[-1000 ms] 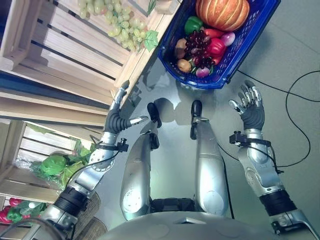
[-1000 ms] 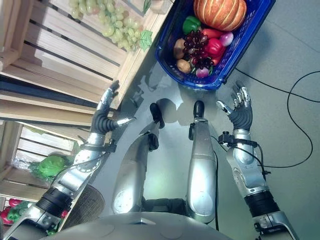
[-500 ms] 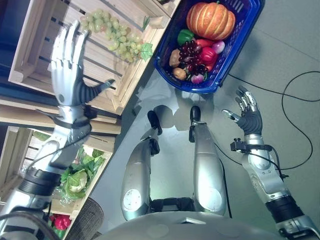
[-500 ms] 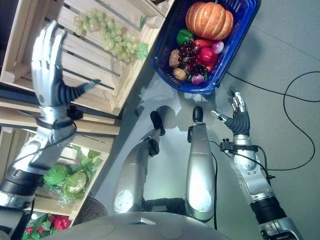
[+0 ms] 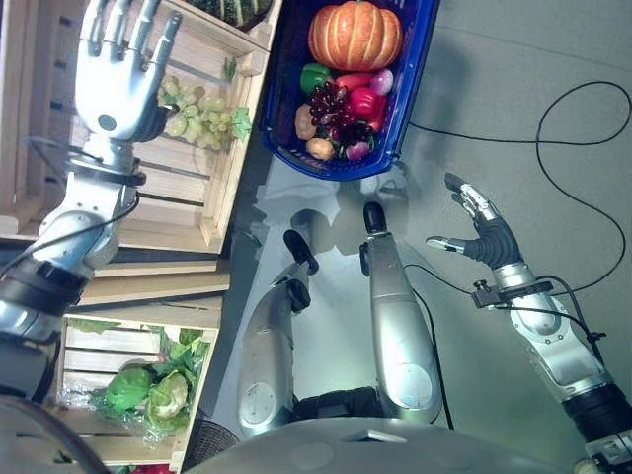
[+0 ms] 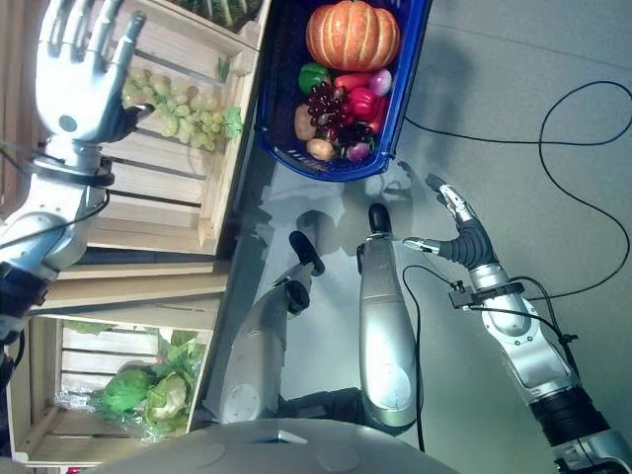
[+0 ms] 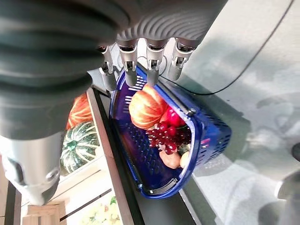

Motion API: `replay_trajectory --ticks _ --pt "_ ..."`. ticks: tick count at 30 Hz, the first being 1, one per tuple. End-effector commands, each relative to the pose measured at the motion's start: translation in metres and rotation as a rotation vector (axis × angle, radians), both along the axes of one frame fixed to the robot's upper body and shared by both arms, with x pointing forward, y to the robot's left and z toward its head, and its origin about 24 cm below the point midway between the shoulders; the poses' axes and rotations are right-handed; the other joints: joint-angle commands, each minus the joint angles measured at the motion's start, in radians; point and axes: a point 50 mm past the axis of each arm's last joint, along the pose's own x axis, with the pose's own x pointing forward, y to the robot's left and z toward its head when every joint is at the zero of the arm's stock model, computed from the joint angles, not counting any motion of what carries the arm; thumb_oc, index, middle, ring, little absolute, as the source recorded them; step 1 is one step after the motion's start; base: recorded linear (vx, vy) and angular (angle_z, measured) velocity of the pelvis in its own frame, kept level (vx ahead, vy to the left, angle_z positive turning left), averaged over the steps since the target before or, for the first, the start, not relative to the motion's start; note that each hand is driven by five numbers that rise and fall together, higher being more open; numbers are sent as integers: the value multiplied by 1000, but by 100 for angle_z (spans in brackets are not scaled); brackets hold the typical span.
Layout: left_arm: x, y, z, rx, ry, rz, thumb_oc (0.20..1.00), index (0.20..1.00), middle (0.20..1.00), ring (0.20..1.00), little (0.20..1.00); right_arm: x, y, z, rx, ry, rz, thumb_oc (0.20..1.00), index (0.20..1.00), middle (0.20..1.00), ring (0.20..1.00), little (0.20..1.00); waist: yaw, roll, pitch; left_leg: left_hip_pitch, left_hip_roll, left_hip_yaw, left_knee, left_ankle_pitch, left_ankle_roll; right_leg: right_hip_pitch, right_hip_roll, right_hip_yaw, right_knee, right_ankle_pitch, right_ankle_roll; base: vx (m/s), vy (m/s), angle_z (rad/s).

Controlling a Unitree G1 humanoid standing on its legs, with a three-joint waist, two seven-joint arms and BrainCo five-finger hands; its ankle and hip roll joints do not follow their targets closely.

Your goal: Pick up fruits and vegetables into the basket

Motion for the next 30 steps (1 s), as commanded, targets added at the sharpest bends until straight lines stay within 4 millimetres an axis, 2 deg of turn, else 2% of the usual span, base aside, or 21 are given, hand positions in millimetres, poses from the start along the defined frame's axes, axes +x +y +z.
replay_trajectory --ticks 1,8,17,22,30 --pt "8 20 -5 -3 73 147 1000 1000 1000 1000 1000 1 2 17 -41 -48 62 1000 1000 1000 1000 1000 -62 63 -46 -66 -39 11 156 -158 25 -31 52 -25 -23 -26 46 63 88 -17" --pt "27 42 -30 -110 288 296 1000 1000 1000 1000 1000 8 0 21 -5 -38 55 1000 1000 1000 1000 1000 -84 65 -46 -112 -36 30 171 -156 27 -87 63 4 -8 -15 47 39 57 -11" --pt "29 77 -58 -163 379 502 1000 1000 1000 1000 1000 15 -4 28 57 -48 12 1000 1000 1000 1000 1000 -94 66 -46 -181 -32 45 198 -158 31 -163 69 26 17 -4 45 22 60 -2" --pt "27 89 -58 -154 352 573 1000 1000 1000 1000 1000 17 -6 31 64 -65 -1 1000 1000 1000 1000 1000 -97 64 -46 -212 -27 47 222 -166 34 -196 67 32 38 -5 44 22 43 -2" --pt "32 89 -41 -67 230 630 1000 1000 1000 1000 1000 22 -3 40 78 -122 -7 1000 1000 1000 1000 1000 -102 60 -46 -276 -19 44 268 -181 39 -266 73 45 86 -12 37 18 26 -2"
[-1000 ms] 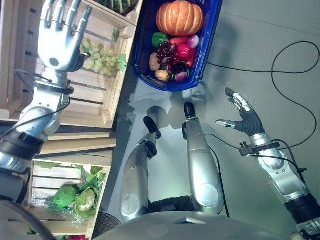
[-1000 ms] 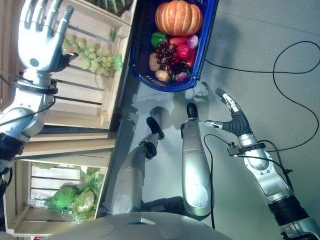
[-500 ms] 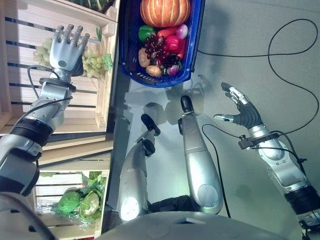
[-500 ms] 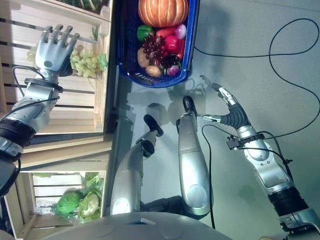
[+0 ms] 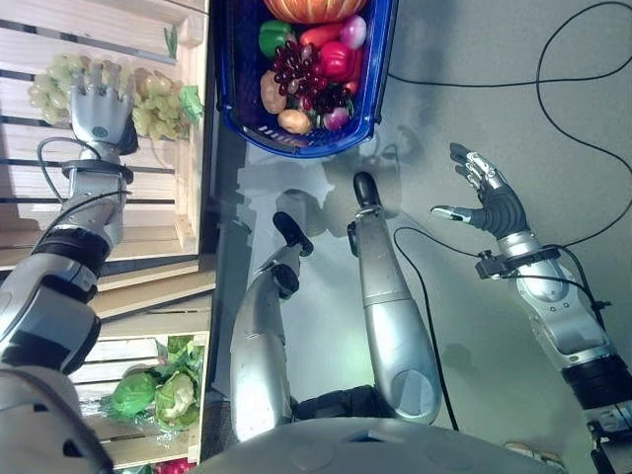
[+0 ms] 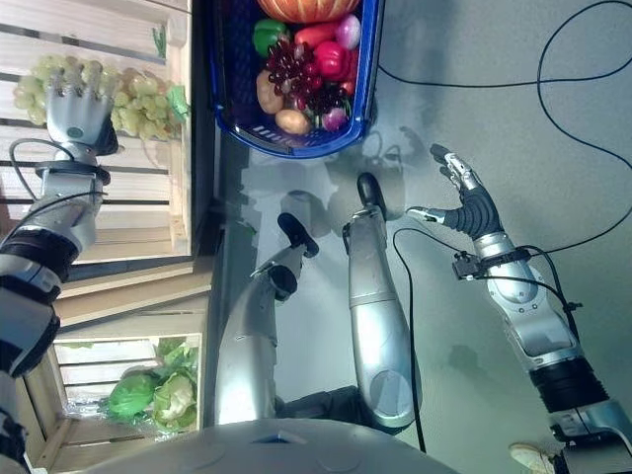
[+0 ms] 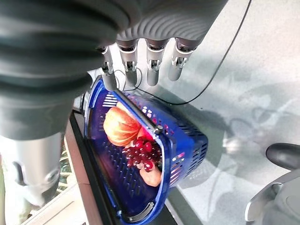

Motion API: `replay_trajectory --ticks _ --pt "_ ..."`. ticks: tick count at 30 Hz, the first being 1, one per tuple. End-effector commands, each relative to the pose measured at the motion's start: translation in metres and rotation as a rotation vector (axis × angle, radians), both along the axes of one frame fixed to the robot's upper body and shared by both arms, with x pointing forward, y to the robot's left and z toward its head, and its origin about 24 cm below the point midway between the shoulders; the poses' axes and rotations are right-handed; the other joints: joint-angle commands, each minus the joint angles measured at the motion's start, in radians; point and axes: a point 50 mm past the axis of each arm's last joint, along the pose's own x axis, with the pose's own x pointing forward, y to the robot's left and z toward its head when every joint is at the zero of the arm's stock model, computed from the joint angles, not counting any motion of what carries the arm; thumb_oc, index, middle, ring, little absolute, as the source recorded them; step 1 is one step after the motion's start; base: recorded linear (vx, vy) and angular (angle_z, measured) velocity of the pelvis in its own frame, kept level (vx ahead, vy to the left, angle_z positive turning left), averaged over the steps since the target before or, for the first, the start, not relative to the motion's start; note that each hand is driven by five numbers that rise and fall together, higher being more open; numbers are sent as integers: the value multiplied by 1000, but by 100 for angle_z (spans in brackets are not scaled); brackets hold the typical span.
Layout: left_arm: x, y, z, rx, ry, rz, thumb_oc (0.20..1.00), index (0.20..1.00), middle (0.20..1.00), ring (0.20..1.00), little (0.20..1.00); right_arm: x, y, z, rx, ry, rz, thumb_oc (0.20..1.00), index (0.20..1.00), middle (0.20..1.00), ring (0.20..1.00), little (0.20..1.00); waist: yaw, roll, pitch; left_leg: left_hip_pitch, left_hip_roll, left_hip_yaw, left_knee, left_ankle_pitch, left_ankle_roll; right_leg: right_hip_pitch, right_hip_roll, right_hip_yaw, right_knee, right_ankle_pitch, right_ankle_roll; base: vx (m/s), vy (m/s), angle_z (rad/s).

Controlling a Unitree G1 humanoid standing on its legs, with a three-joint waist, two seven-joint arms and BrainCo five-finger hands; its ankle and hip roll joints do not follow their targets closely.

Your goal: Pick up fruits and vegetables into the basket

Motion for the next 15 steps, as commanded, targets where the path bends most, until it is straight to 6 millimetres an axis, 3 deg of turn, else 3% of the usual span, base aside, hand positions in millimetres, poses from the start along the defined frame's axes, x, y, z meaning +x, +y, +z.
replay_trajectory --ticks 1,15 --pt "-9 22 4 68 -60 128 1000 1000 1000 1000 1000 -4 2 9 31 -71 9 1000 1000 1000 1000 1000 -62 56 -45 -58 -32 2 114 -128 30 -28 62 -26 -25 -8 33 0 0 0" --pt "8 5 42 18 -139 143 1000 1000 1000 1000 1000 7 3 21 59 -131 -16 1000 1000 1000 1000 1000 -72 39 -45 -159 -21 -10 156 -134 31 -133 83 -11 13 -3 30 6 -5 -3"
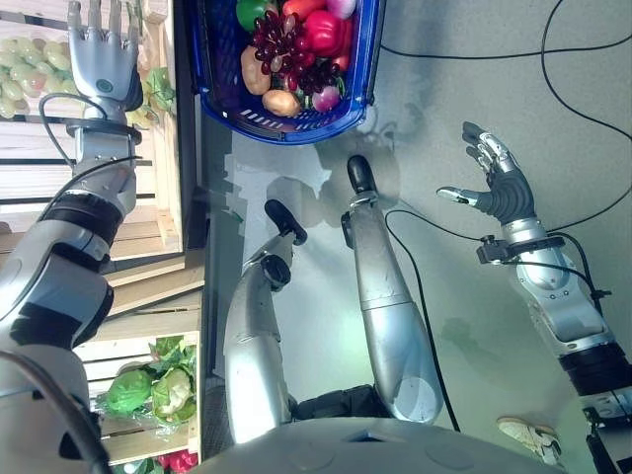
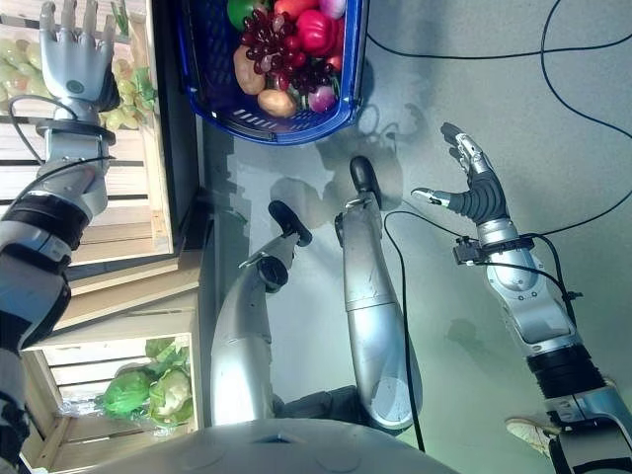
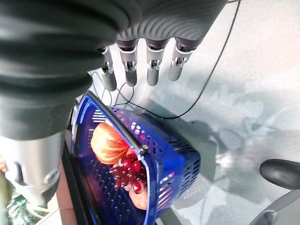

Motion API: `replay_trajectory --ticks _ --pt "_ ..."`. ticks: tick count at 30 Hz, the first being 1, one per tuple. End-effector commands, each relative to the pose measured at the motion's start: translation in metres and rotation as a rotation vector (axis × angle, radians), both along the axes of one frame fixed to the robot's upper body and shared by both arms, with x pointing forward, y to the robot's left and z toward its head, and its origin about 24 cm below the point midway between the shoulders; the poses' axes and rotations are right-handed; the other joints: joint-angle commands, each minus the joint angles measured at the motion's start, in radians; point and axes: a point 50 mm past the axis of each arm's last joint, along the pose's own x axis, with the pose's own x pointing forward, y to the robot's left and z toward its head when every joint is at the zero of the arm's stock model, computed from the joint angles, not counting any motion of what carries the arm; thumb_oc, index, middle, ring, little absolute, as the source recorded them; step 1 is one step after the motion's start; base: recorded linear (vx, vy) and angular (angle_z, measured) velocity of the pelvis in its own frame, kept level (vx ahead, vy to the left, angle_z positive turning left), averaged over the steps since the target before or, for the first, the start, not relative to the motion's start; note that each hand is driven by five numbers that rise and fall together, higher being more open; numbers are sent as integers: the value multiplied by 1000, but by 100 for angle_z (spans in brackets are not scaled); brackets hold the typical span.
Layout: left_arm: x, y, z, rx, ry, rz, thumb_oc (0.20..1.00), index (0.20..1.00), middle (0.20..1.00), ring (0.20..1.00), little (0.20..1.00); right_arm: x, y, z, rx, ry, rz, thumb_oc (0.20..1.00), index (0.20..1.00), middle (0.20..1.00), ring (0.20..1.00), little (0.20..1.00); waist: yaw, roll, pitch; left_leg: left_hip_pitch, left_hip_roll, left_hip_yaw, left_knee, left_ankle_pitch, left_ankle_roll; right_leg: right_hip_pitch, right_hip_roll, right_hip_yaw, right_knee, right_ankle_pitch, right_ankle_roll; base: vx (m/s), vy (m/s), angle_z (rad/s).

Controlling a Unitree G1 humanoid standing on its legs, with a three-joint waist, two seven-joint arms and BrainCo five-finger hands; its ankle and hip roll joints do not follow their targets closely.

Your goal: Pick up fruits and vegetables into the basket

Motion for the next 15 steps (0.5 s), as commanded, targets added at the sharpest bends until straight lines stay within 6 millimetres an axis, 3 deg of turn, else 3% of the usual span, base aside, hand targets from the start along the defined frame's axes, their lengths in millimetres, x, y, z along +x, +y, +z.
replay_trajectory --ticks 1,6,15 --pt "-9 32 -6 -51 17 154 1000 1000 1000 1000 1000 -2 5 8 37 -58 36 1000 1000 1000 1000 1000 -60 39 -45 -44 -39 -6 90 -113 37 -17 66 -31 -25 -4 32 0 0 0" --pt "-6 32 -15 -158 85 207 1000 1000 1000 1000 1000 1 6 8 69 -55 44 1000 1000 1000 1000 1000 -56 34 -45 -61 -40 -12 85 -110 35 -32 70 -32 -32 1 34 0 0 0" --pt "-17 57 -50 -268 240 416 1000 1000 1000 1000 1000 4 8 12 82 -53 45 1000 1000 1000 1000 1000 -48 23 -45 -66 -41 -17 74 -100 28 -28 64 -40 -52 10 37 0 0 0"
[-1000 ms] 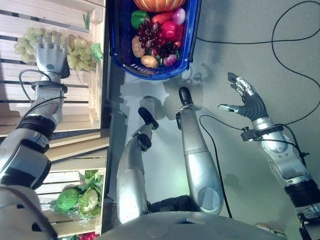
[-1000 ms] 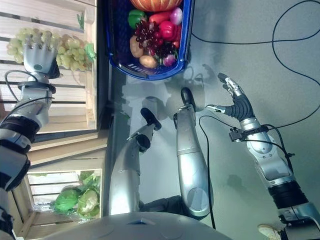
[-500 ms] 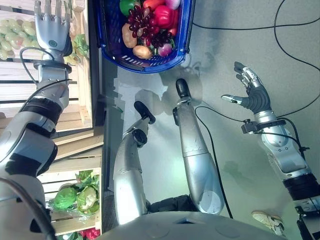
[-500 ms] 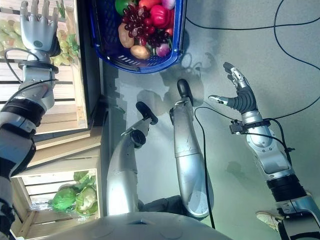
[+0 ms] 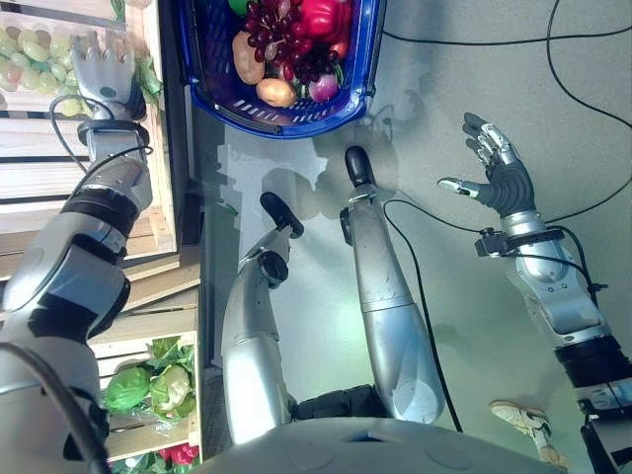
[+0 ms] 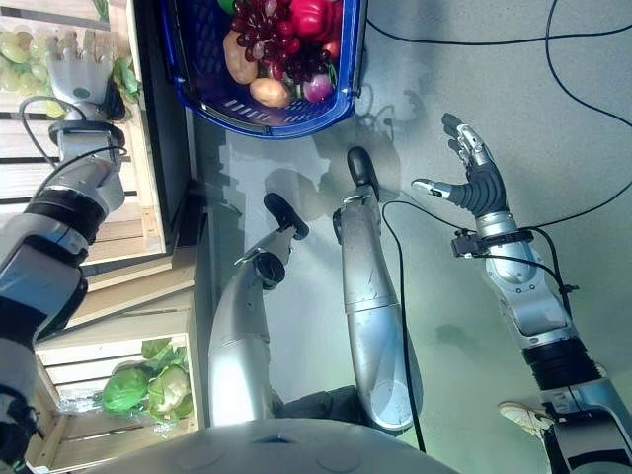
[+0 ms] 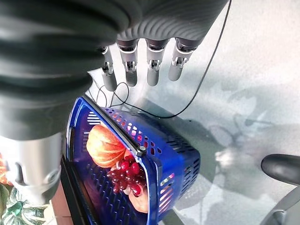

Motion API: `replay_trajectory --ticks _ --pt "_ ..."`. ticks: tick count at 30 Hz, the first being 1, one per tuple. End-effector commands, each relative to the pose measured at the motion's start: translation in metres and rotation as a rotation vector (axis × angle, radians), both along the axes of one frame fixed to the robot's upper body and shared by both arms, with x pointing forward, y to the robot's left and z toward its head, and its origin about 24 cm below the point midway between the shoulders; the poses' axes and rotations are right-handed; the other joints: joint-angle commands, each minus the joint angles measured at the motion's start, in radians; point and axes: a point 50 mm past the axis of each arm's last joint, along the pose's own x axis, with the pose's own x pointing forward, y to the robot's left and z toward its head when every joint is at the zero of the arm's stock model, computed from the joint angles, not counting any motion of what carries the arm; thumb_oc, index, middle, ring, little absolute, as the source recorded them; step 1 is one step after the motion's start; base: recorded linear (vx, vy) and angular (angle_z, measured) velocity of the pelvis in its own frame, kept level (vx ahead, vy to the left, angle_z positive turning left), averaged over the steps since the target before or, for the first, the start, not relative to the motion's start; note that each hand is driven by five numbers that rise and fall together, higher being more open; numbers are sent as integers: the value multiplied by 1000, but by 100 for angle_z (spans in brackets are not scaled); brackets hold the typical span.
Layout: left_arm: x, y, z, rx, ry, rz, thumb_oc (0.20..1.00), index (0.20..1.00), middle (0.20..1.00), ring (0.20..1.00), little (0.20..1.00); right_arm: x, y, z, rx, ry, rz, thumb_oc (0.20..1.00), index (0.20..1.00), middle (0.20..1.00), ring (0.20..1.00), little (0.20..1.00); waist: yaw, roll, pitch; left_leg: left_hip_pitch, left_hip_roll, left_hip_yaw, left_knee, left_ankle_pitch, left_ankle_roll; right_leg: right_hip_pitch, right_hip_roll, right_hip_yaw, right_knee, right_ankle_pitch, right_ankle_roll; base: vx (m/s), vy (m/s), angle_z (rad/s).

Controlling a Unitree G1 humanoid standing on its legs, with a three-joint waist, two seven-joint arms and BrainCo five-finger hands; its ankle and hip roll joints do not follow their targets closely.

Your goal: Pick up fruits and vegetables into the basket

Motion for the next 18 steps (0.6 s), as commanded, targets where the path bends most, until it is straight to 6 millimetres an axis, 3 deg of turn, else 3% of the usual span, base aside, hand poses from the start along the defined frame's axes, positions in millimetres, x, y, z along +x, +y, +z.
replay_trajectory --ticks 1,8,18 --pt "-23 45 -23 -25 78 240 1000 1000 1000 1000 1000 -1 4 5 31 -32 24 1000 1000 1000 1000 1000 -48 24 -45 -24 -41 -8 72 -95 29 8 63 -36 -51 6 43 0 0 0" --pt "-33 57 -30 13 95 320 1000 1000 1000 1000 1000 1 4 10 36 -30 20 1000 1000 1000 1000 1000 -39 24 -45 -29 -40 -12 75 -94 27 9 56 -42 -58 8 42 0 0 0" --pt "-35 54 0 289 47 418 1000 1000 1000 1000 1000 3 6 12 48 -51 14 1000 1000 1000 1000 1000 -36 18 -45 -66 -30 -14 101 -99 29 -16 56 -44 -47 6 36 0 0 0"
